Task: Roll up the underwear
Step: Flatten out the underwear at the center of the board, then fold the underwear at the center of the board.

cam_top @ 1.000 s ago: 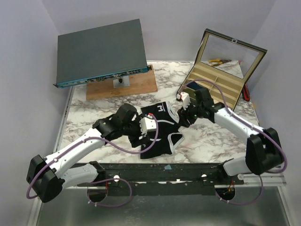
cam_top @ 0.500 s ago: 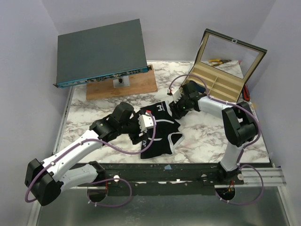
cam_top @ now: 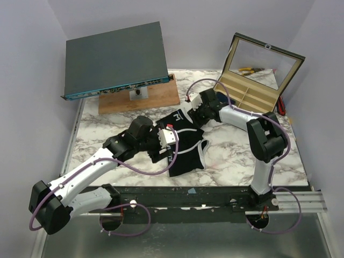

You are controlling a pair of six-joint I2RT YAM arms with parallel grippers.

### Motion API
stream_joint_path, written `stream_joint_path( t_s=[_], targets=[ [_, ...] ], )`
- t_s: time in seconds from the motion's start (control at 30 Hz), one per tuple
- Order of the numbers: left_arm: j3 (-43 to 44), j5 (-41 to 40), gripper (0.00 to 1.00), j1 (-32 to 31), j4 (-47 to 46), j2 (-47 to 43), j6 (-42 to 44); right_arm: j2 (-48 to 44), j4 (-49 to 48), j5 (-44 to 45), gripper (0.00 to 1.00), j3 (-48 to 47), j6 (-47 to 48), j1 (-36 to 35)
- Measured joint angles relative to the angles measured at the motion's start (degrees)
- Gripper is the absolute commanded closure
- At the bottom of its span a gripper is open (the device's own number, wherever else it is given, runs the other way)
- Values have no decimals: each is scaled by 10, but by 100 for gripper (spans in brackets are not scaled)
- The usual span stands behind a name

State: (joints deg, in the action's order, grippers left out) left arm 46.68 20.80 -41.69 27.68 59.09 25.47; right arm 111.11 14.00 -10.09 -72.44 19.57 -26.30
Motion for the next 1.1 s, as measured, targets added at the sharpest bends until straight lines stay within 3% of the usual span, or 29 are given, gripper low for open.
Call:
stream_joint_path(
  t_s=[0.23, 0.33, 0.57, 0.73, 1.1],
  targets=[
    [-12, -27, 10, 4, -30, 9, 0, -92, 49, -10, 31, 16, 33, -1],
    [-15, -36, 5, 4, -44, 27, 5, -172, 80, -23, 30, 40, 48, 0],
    [-39, -51, 5, -17, -71, 72, 32, -292, 147, -65, 34, 156, 76, 0],
    [-64, -85, 9, -76, -91, 105, 55, -289, 197, -131, 34, 215, 85, 0],
    [-70, -134, 19, -159, -122, 192, 71, -213, 185, -223, 35, 212, 84, -1]
  ],
)
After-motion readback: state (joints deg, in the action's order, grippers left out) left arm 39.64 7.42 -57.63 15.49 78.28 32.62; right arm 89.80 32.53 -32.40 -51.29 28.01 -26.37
